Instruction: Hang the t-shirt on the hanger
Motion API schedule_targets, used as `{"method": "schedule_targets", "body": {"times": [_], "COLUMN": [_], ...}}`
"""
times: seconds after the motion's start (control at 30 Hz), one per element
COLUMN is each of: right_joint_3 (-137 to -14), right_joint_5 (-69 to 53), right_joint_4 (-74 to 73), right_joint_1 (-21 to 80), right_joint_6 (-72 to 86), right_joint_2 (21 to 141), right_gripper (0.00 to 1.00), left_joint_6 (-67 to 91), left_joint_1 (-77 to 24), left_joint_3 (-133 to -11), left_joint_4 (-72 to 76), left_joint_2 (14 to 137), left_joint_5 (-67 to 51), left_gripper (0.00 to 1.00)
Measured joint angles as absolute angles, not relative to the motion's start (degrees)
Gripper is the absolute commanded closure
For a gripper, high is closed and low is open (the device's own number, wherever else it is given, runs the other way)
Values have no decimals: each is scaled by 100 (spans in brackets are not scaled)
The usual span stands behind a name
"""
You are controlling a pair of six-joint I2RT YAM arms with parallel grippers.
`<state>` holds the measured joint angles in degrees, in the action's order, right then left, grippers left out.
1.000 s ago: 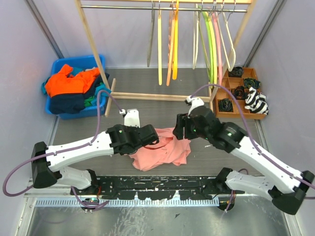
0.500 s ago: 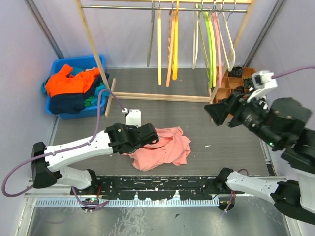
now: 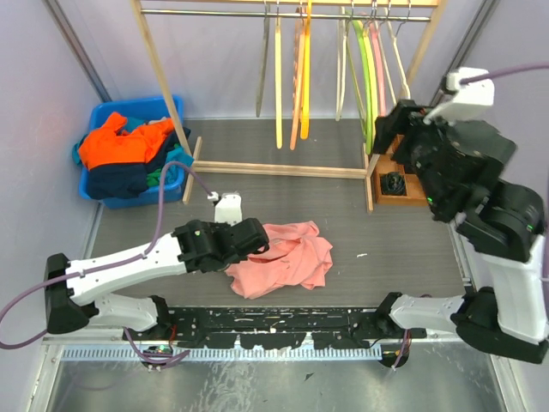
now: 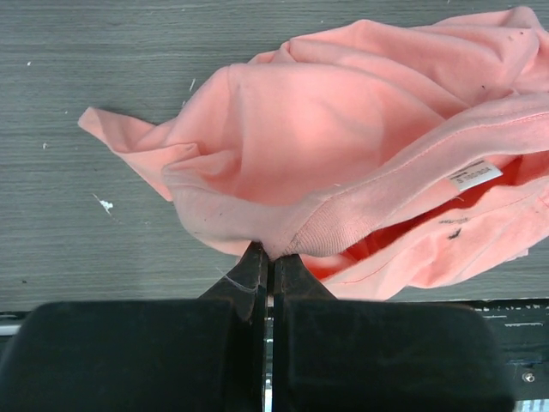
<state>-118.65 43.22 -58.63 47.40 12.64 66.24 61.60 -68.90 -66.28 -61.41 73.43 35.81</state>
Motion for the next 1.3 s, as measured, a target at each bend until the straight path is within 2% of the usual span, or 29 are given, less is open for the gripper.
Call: {"method": "schedule_targets", "body": {"times": [0.33, 0.57, 0.77, 1.07, 1.3], "right_joint_3": [-12348, -12615, -12505, -12243, -12243], "right_joint_5": [5240, 5214, 4654, 2759, 1747], "right_joint_4": [-4831, -4556, -4464, -4543, -4552], "right_joint_1": [4694, 4123, 3177, 1472, 947], "right_joint_6": [211, -12, 104, 661, 915], "right_joint_2": [7841, 7979, 7975, 7988, 8149], "right_gripper": [32, 33, 32, 33, 36], "left_joint_6": [6034, 5889, 5760, 5684, 5682], "left_joint_1": [-6890, -6890, -6890, -6890, -6888], "left_joint_3": [-6049, -5833, -5793, -5787, -5787], "left_joint_4": [-5680, -5363, -5260, -5262, -5260], "left_joint_2": [6849, 6847, 6847, 6751, 6731], "left_joint_5": [3435, 3260, 3194, 3179, 3181], "left_gripper": [100, 100, 100, 100, 100]}}
